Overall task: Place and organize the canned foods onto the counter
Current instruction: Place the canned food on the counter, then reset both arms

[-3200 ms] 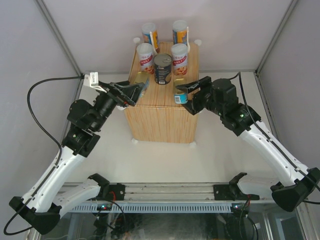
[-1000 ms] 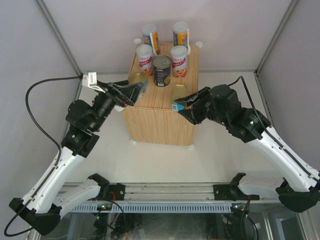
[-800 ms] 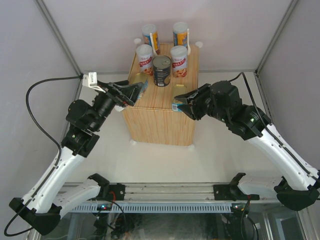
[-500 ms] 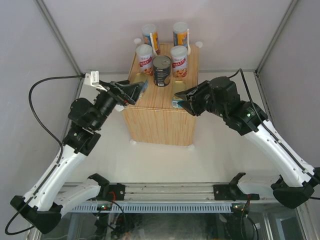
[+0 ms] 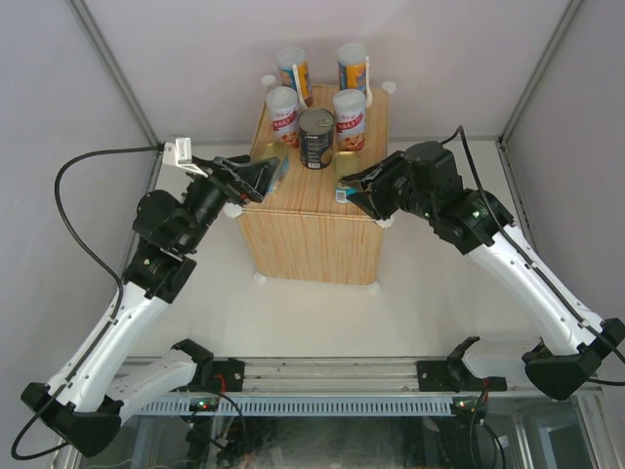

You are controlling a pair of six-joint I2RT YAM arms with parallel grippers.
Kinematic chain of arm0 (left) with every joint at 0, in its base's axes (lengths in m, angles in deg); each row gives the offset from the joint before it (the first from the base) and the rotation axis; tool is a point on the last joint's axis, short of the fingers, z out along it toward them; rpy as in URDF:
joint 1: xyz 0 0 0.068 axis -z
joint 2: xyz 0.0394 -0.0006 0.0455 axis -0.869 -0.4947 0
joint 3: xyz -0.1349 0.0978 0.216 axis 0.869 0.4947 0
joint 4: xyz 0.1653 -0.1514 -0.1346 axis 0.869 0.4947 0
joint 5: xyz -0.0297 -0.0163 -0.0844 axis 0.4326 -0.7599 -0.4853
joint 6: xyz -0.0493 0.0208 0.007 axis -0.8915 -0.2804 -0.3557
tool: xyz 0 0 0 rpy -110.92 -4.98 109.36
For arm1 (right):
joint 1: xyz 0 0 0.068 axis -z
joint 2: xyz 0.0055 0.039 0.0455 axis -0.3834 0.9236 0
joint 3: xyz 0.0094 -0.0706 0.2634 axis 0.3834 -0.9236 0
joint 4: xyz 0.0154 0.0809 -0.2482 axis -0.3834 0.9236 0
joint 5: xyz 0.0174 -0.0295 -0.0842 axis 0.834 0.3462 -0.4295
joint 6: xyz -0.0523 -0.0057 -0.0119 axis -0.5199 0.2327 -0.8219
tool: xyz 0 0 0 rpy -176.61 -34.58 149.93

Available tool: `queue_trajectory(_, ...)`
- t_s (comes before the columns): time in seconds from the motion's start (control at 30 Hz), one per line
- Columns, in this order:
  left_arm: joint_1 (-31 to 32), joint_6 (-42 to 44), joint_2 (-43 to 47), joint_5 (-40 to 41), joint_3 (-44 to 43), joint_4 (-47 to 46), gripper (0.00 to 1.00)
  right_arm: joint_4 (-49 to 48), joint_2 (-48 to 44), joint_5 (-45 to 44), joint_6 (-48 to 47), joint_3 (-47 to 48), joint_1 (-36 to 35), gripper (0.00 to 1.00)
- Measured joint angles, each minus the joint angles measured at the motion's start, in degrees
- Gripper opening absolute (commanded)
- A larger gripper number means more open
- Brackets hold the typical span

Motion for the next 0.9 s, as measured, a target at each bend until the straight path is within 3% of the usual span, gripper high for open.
queue_trajectory(0.23, -0.02, 3.13, 1.46, 7.50, -1.55, 4.50, 1.00, 5.79, -0.68, -2.51, -11.76, 7.74, 0.37, 0.51)
queue_trajectory(0.37, -2.10, 5.99, 3.98, 15.89, -2.99, 7.74, 1.00, 9.86, -5.53, -8.44, -22.16, 9.33, 5.73, 0.58)
queue_trajectory(0.53, -9.44, 8.66, 7.15, 22.47, -1.90, 9.46, 1.00, 11.30, -16.48, -17.77, -32.76, -2.36, 15.87, 0.69)
queue_trajectory(0.67, -14.80, 11.50, 10.27, 28.11, 6.27, 6.58, 1.00, 13.20, -21.90, -22.56, -38.21, -10.56, 22.45, 0.78)
queue_trajectory(0.9, -19.82, 10.88, 10.19, 33.97, 19.98, 5.09, 1.00, 14.58, -25.90, -27.67, -41.83, -19.21, 24.09, 0.83)
